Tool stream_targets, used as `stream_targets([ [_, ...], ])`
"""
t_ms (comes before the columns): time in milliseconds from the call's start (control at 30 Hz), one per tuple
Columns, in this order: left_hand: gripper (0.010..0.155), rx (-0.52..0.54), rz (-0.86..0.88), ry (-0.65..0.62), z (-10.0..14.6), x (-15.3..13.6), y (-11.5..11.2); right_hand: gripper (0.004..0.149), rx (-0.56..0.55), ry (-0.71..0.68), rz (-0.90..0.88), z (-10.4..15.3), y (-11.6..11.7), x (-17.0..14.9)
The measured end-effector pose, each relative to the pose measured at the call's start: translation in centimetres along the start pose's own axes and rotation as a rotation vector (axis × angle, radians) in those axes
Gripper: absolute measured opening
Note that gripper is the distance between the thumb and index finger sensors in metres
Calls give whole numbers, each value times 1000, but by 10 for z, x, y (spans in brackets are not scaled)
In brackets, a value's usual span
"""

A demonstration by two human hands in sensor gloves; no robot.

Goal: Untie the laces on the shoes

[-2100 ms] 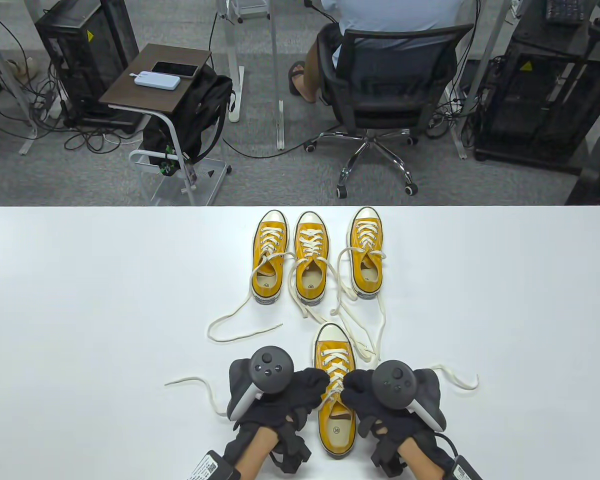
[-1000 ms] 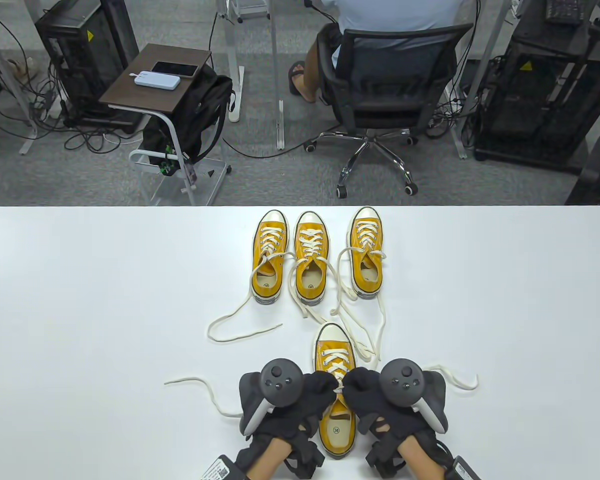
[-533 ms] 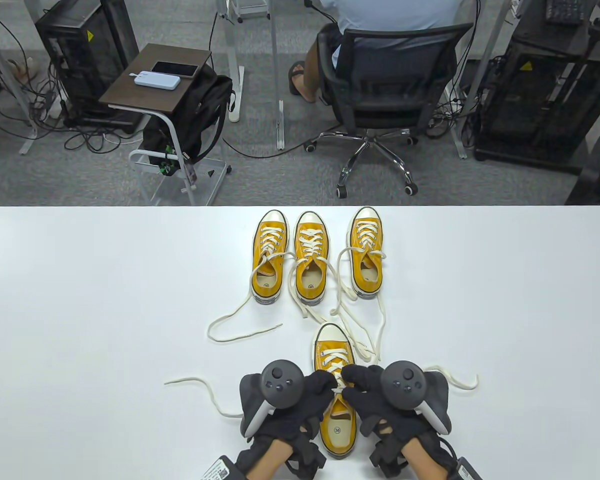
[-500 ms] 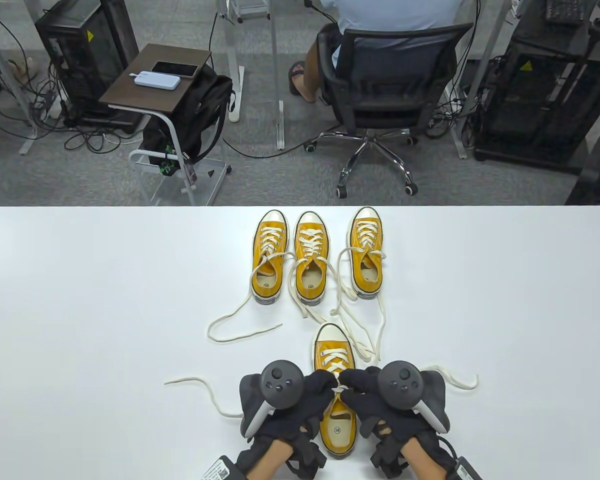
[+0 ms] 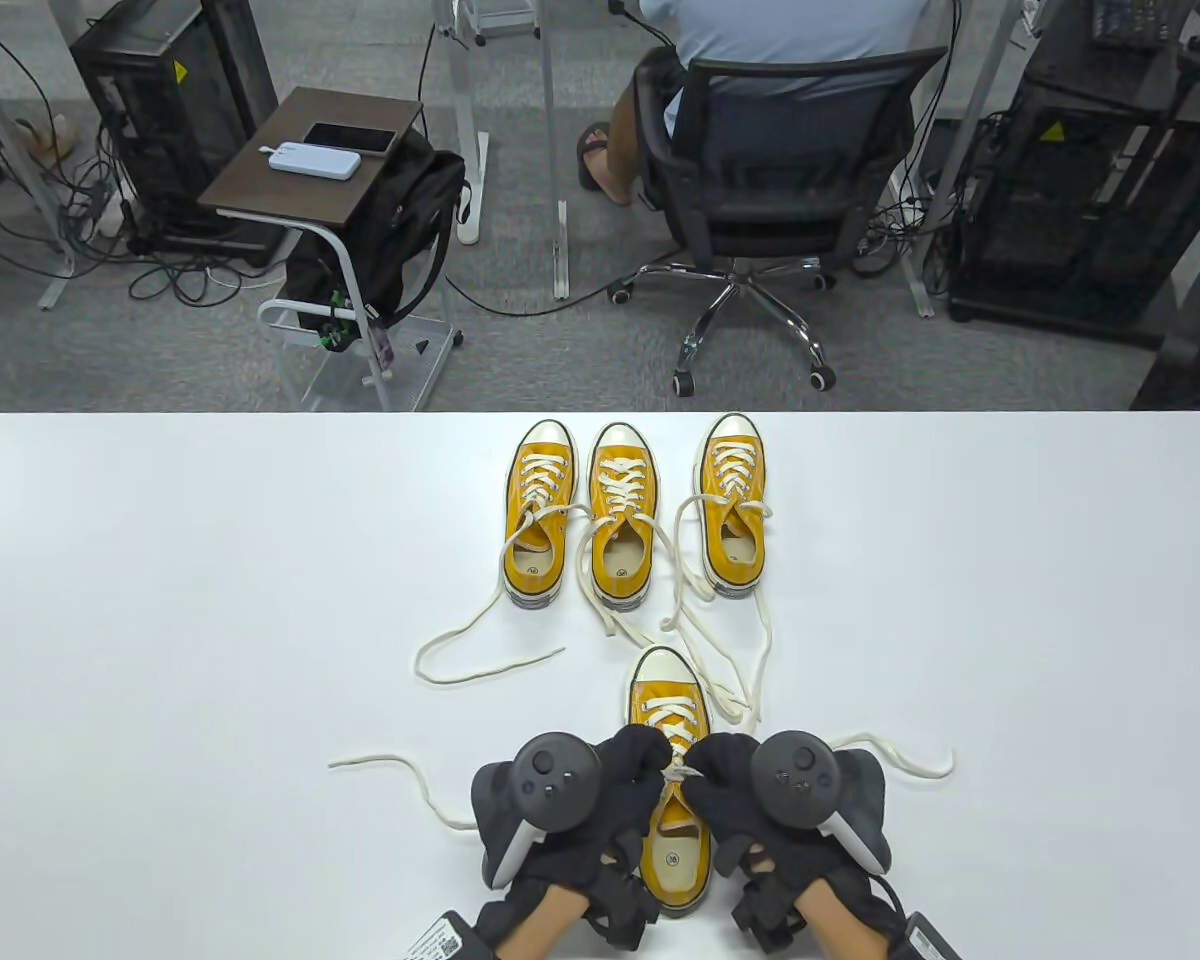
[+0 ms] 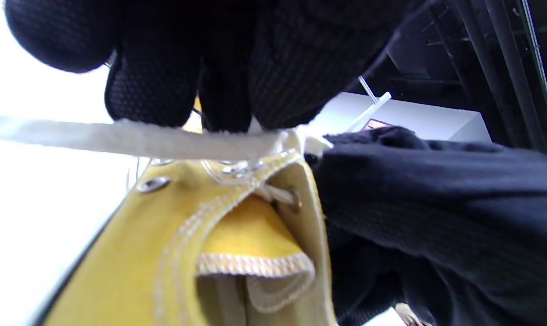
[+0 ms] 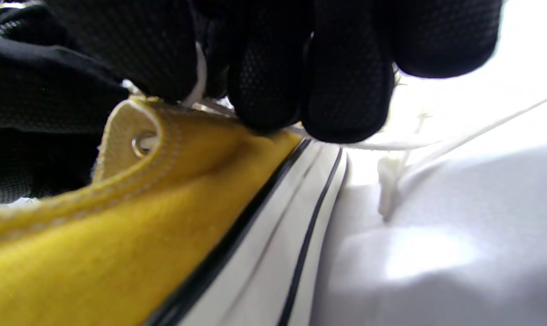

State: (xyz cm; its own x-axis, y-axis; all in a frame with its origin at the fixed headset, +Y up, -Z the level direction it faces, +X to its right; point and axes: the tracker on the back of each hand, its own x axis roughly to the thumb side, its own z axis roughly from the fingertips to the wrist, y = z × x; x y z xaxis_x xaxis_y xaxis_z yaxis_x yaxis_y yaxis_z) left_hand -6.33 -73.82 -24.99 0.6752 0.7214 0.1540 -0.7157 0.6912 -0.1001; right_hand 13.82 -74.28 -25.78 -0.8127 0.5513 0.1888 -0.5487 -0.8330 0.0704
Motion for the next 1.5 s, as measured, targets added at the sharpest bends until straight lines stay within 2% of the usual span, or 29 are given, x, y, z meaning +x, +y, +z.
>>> stream_targets([
  [67, 51, -20, -24, -1, -1, 1, -2, 38, -11, -2, 25, 0, -1, 0],
  [100, 45, -42, -43, 0, 0, 1, -3, 38, -15, -1, 28, 1, -1, 0],
  [300, 38, 8, -72, 25, 2, 1, -2, 36, -68, 2, 69, 3, -2, 1],
  [500, 39, 20, -48, 51, 3, -4, -1, 32, -97, 13, 87, 4, -3, 1],
  [600, 38, 33, -25, 56, 3, -5, -1, 40, -102, 15, 72, 3, -2, 3],
  [733, 39, 60, 5, 59, 3, -6, 0, 40, -101, 15, 93, 3, -2, 3],
  [867, 48, 66, 33, 54, 3, -7, 0, 39, -138, 30, 82, 4, -6, 0],
  [933, 37, 81, 18, 60, 3, -7, 0, 39, -158, 32, 71, 4, -7, 0],
  [967, 37, 86, 18, 65, 3, -8, 0, 39, -153, 34, 72, 4, -7, 0],
  [1200, 36, 107, 84, 120, 3, -18, 3, 40, -162, 45, 55, 4, -9, -2],
  [1333, 35, 115, 54, 149, 3, -19, 4, 40, -183, 62, 43, 4, -12, -6],
  [1500, 41, 162, 72, 122, 3, -19, 4, 42, -190, 75, 26, 3, -13, -7],
])
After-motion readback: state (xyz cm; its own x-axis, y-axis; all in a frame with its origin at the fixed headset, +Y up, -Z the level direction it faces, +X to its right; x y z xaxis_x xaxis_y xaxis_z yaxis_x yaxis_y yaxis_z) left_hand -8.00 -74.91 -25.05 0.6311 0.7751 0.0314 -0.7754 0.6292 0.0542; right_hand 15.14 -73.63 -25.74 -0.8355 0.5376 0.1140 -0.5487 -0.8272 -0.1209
